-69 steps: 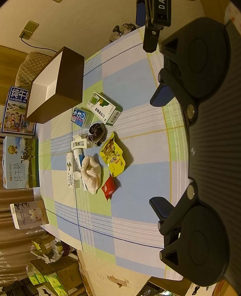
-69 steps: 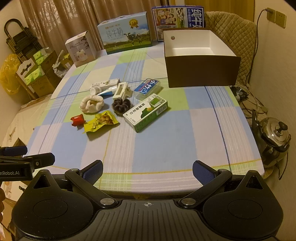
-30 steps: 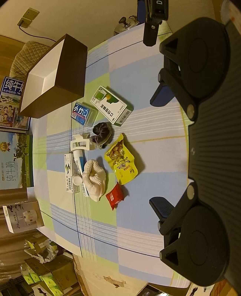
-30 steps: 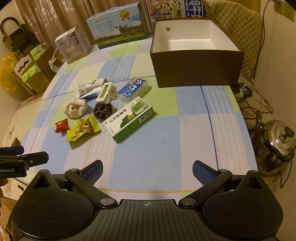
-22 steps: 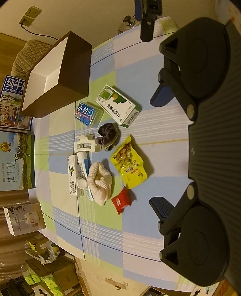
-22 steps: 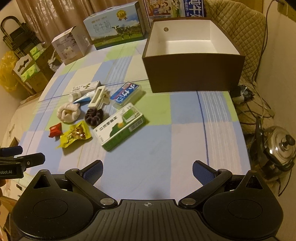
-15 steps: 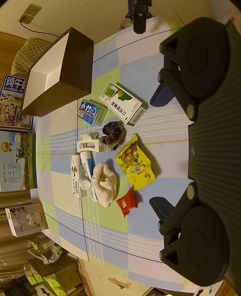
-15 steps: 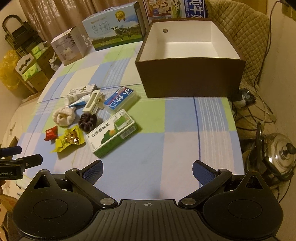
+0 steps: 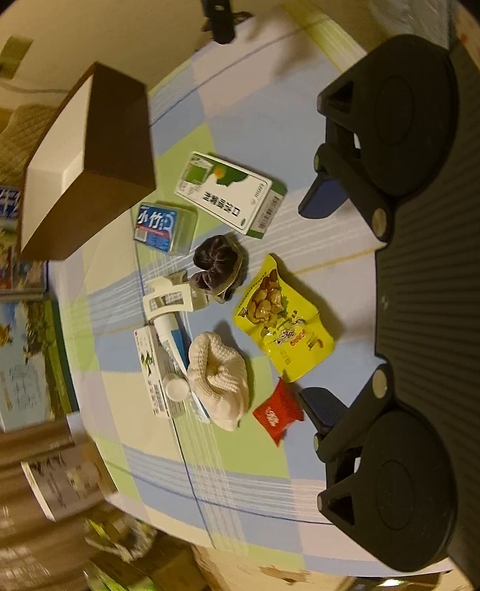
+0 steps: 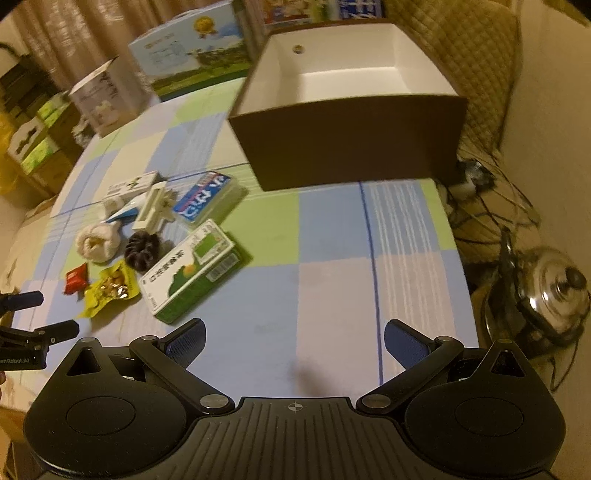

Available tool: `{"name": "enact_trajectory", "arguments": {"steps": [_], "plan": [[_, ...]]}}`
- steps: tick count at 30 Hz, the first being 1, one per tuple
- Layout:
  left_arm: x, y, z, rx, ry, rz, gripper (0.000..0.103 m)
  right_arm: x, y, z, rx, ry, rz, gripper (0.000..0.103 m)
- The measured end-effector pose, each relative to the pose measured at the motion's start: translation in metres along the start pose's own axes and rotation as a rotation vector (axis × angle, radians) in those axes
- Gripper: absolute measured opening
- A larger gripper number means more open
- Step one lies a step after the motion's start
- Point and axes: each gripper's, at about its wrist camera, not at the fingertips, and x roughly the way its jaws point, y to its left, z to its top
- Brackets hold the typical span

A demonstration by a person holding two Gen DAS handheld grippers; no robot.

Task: Organize objects
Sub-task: 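Move both tools toward the yellow snack bag and green medicine box, then grasp the yellow snack bag with the left tool while the right tool grasps the green medicine box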

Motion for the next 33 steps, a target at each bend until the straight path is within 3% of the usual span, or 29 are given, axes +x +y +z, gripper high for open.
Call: {"name": "enact_trajectory", "arguments": {"steps": [16,20,25,27,33], "plan": [[0.081,0.040,0.025,0.313,0.091,-0.211,0.093,0.000,0.005,-0.044,0.326,0.012,-0.195,0.101],[0.095,0.042,0.032,0.373,0.102,-0.271,0.088,-0.002,0.007,-0.053,0.378,0.012,-0.234,0.101],[0.111,0.040,0.035,0.408,0.136,-0.329,0.075,-0.002,0.010,-0.058,0.420,0.009,-0.263,0.101],[0.110,0.039,0.033,0.428,0.114,-0.334,0.065,0.000,0.011,-0.059,0.429,0.010,-0.267,0.101],[0.098,0.036,0.034,0.418,0.074,-0.362,0.054,0.011,0.021,-0.050,0.412,0.007,-0.253,0.101]]}}
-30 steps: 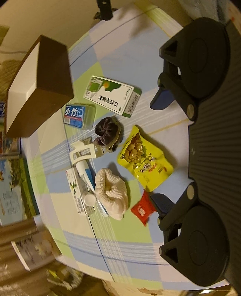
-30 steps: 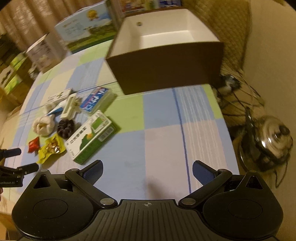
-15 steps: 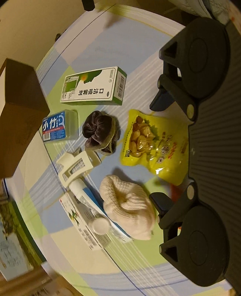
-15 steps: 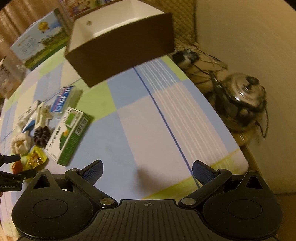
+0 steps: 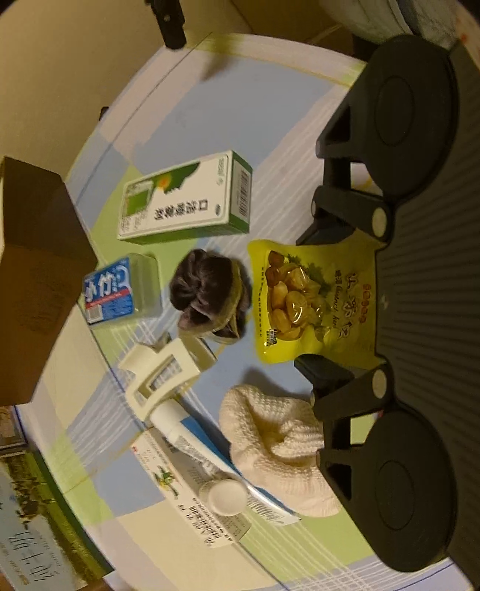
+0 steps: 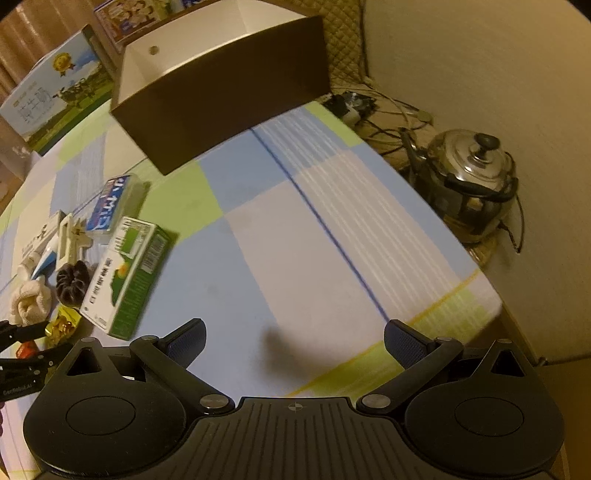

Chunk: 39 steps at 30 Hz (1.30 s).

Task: Organize objects
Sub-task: 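Grasp the yellow snack bag with the left tool while the right tool grasps the green medicine box, then carry the snack bag and medicine box with both tools into the open cardboard box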

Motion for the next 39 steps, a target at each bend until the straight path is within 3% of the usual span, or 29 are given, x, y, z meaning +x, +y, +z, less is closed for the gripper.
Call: {"name": "enact_trajectory", "arguments": {"steps": [10,16,24,31,36,39], "plan": [[-0.036,-0.003,-0.003,-0.122,-0.072,0.039,0.050,0.023,0.064,0.015,-0.144,-0.004,0.105,0.099],[-0.062,0.008,0.003,-0.203,-0.124,0.095,0.051,0.041,0.107,0.026,-0.221,-0.005,0.146,0.091],[-0.066,0.022,0.014,-0.287,-0.138,0.129,0.051,0.070,0.137,0.037,-0.171,0.020,0.132,0.090],[-0.059,0.028,0.018,-0.308,-0.125,0.118,0.051,0.094,0.138,0.038,-0.128,0.072,0.125,0.089],[-0.053,0.031,0.021,-0.311,-0.104,0.110,0.051,0.091,0.138,0.028,-0.273,0.052,0.078,0.060],[-0.050,0.031,0.023,-0.306,-0.096,0.100,0.051,0.089,0.131,0.024,-0.333,0.031,0.036,0.055]]}}
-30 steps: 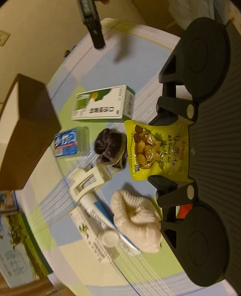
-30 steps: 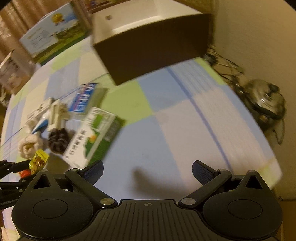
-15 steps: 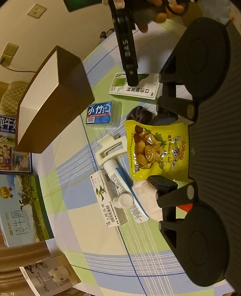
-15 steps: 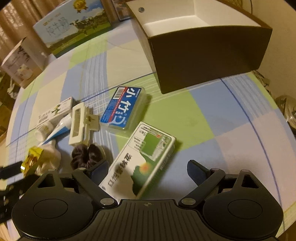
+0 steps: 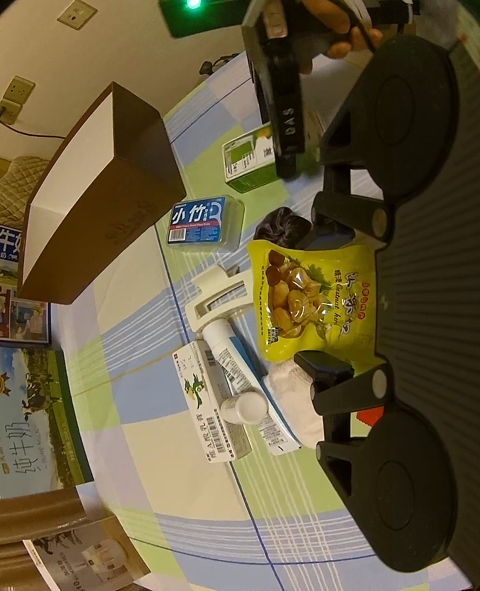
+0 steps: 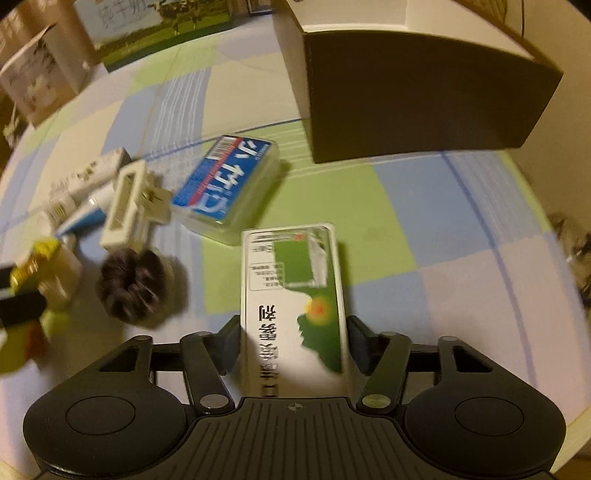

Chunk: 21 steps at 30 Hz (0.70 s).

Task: Organize objects
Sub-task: 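Carry the snack bag and medicine box with both tools into the open cardboard box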

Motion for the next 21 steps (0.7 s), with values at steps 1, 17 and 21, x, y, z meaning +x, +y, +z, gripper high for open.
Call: {"name": "enact_trajectory", "arguments": {"steps": [1,17,21], "plan": [[0.001,0.000,0.001,0.001,0.003,-0.004,0.051,0.000,-0.002,-0.003,-0.018,-0.009,-0.012,0.054],[0.001,-0.033,0.031,-0.003,-0.016,-0.013,0.051,-0.067,-0.058,0.023,-0.091,-0.130,0.119,0.053],[-0.001,-0.057,0.055,-0.016,-0.050,-0.016,0.051,-0.092,-0.079,0.051,-0.109,-0.193,0.154,0.053]]}}
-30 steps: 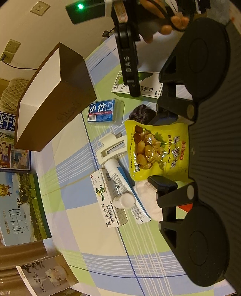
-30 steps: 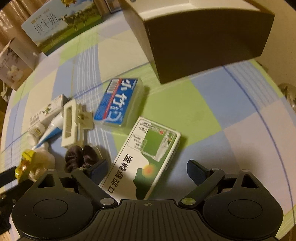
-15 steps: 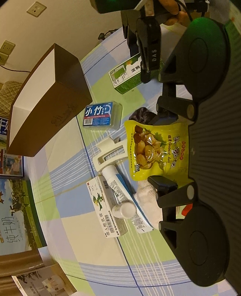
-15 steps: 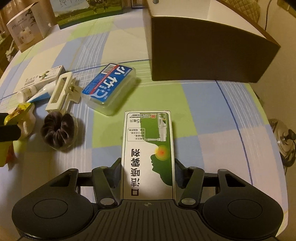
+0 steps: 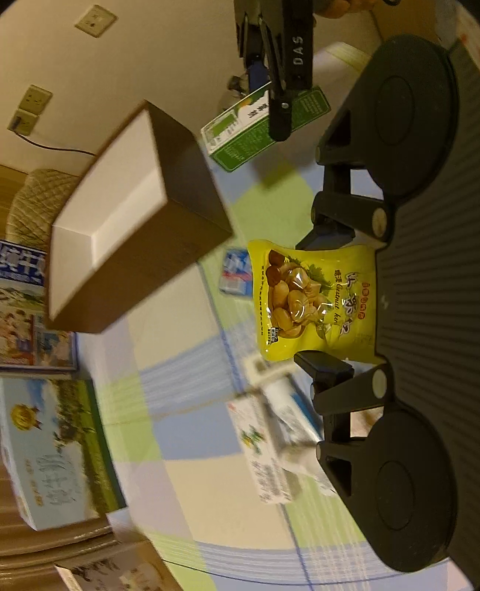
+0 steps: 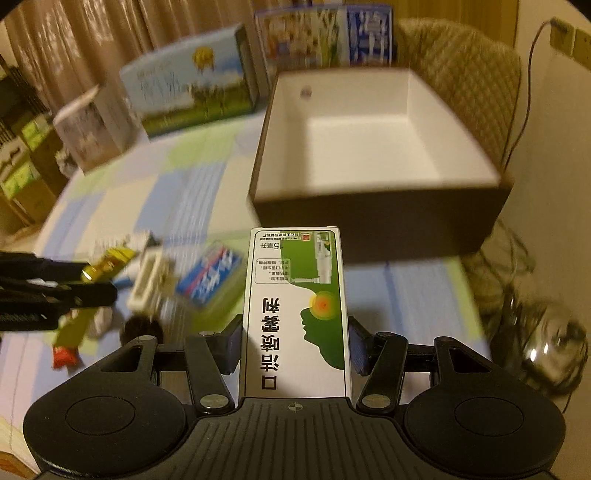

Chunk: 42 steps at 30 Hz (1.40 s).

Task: Organize objects
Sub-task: 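Carry the snack bag and medicine box with both tools into the open cardboard box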

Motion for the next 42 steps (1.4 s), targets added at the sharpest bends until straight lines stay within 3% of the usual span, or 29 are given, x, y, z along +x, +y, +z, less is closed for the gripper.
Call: {"name": "enact_trajectory", "arguments": {"steps": [11,20,30,38,42], "plan": [[0.028,-0.080,0.099,-0.048,-0.088,-0.018,0.051,-0.014,-0.073,0.086,-0.020,-0.085,0.079,0.053],[0.072,-0.109,0.165,-0.130,-0.082,-0.003,0.051,0.039,-0.111,0.136,-0.051,-0.028,0.082,0.053],[0.118,-0.110,0.189,-0.174,-0.020,0.024,0.051,0.092,-0.131,0.149,-0.088,0.038,0.041,0.053],[0.144,-0.113,0.199,-0.199,0.018,0.036,0.052,0.105,-0.129,0.156,-0.165,-0.021,-0.001,0.053],[0.151,-0.114,0.201,-0.203,0.028,0.040,0.052,0.106,-0.135,0.155,-0.157,-0.002,0.029,0.053]]}}
